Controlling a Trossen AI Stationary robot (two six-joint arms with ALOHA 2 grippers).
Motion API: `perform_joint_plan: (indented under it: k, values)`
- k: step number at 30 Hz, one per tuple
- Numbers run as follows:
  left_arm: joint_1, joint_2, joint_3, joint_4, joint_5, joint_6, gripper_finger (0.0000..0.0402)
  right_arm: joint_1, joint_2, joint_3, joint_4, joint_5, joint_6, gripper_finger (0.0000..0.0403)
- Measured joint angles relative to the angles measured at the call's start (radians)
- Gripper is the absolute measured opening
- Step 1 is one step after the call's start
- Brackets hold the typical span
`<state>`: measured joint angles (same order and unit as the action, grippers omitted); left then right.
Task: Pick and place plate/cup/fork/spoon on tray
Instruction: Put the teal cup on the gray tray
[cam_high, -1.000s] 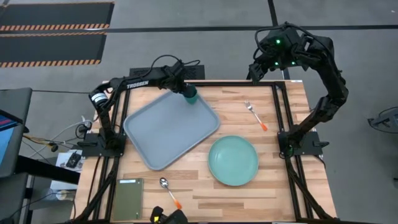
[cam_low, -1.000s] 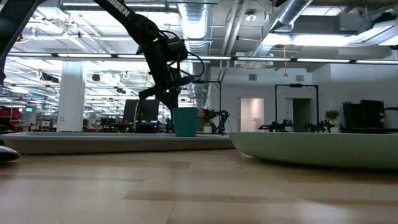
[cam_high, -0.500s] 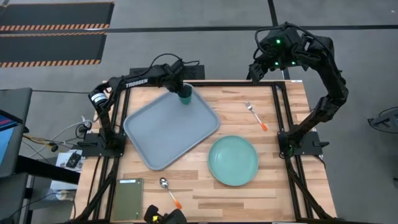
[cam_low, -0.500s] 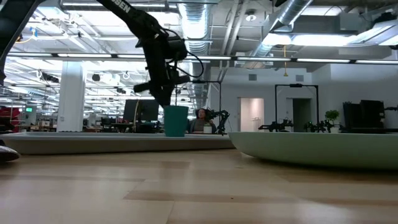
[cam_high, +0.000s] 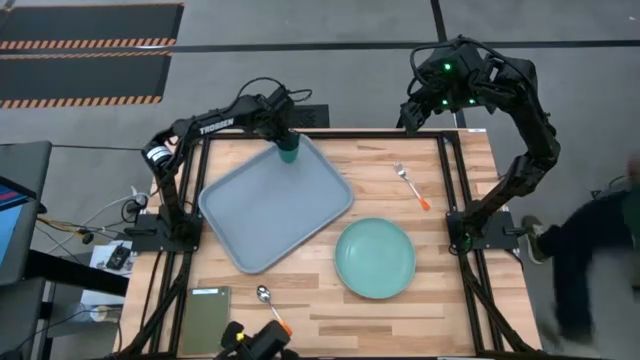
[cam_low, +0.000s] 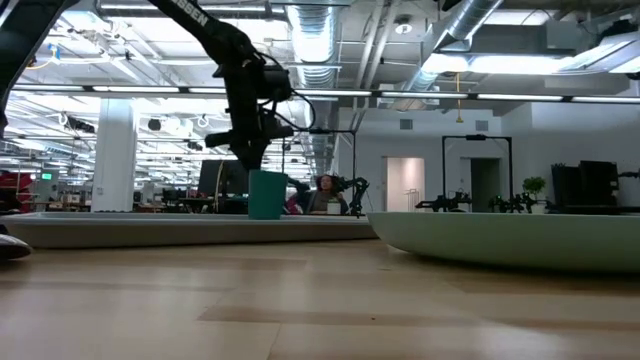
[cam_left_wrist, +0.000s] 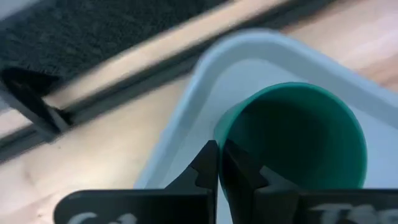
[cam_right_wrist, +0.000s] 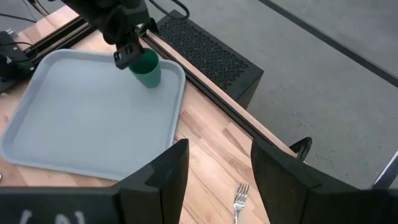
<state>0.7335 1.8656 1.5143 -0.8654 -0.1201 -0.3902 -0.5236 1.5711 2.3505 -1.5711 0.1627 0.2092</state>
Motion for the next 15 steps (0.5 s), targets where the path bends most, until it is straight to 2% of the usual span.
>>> perform_joint_plan:
  k: [15]
  values:
    - [0.028, 0.001, -0.002, -0.005, -0.016, 0.027, 0.0, 0.0, 0.0, 0.0, 0.0, 0.0, 0.0, 0.0198]
